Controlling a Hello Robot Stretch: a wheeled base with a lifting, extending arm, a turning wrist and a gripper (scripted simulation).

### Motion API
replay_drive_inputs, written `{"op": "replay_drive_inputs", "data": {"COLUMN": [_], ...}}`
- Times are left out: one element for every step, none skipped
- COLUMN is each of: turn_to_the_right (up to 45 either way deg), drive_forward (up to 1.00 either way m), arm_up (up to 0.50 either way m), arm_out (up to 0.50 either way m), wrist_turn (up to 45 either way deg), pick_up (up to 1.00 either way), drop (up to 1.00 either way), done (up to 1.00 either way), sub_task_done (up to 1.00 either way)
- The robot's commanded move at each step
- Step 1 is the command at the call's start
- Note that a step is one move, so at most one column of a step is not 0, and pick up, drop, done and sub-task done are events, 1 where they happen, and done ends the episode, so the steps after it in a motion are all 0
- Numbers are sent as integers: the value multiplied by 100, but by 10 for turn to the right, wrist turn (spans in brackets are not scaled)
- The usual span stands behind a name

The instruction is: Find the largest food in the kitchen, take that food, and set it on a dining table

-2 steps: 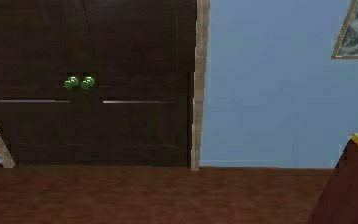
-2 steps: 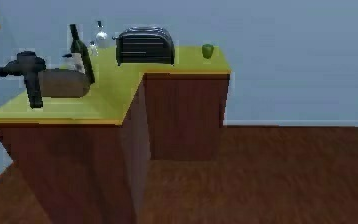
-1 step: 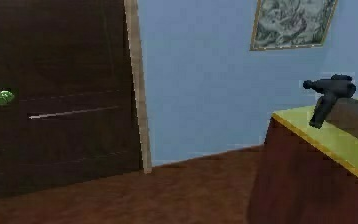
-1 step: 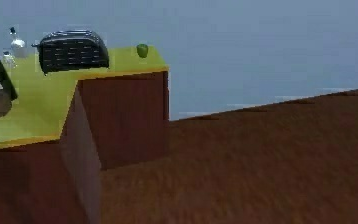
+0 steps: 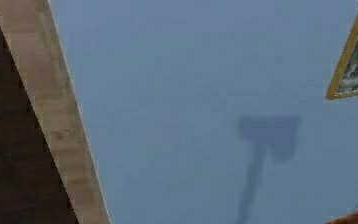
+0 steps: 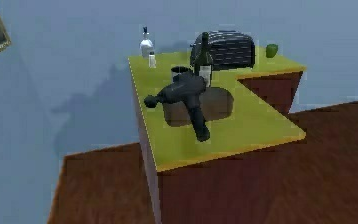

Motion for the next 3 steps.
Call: {"op": "replay_drive_inputs", "data": {"turn_to_the_right": [300,0,-120], "drive_forward": [0,10,0], "arm_up": [0,0,0], "arm_out": [0,0,0], "wrist_turn": [0,0,0], "pick_up": [0,0,0], "drop": [0,0,0], "done": [0,0,0], "sub_task_done": [0,0,0]}}
